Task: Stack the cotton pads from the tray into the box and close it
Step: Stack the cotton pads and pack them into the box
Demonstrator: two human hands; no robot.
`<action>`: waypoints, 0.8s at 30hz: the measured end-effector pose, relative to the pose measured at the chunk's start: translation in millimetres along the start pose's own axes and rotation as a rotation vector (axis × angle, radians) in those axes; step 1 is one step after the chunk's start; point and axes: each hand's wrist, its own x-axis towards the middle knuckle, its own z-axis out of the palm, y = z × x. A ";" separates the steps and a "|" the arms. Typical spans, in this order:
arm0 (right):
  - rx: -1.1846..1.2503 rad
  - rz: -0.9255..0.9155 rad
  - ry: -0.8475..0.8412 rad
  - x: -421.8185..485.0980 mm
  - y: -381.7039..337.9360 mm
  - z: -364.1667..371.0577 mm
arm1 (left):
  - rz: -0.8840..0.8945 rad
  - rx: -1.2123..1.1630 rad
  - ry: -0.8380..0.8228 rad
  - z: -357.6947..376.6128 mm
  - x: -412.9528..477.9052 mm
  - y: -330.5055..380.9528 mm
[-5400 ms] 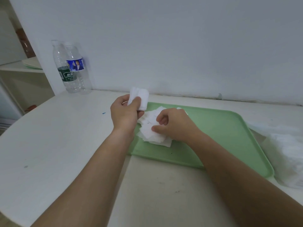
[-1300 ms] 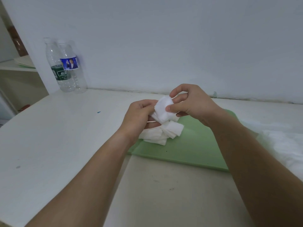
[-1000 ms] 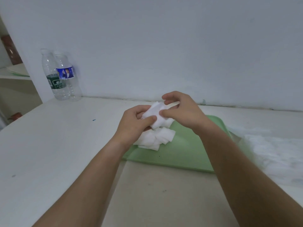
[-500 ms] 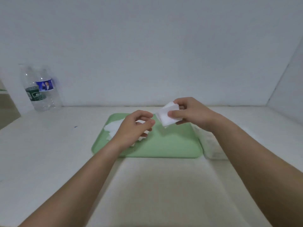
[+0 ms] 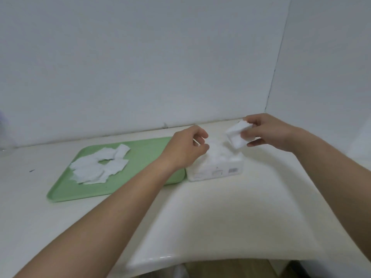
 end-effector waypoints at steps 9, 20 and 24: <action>0.151 -0.025 0.007 3.1 35.7 -8.8 | -0.134 0.256 -0.258 58.6 57.5 21.7; 0.203 -0.078 -0.118 9.9 51.3 -5.4 | -0.201 0.710 -0.366 89.7 87.4 29.0; 0.093 -0.082 -0.202 8.5 49.2 -6.1 | -0.110 0.740 -0.307 89.0 89.5 21.8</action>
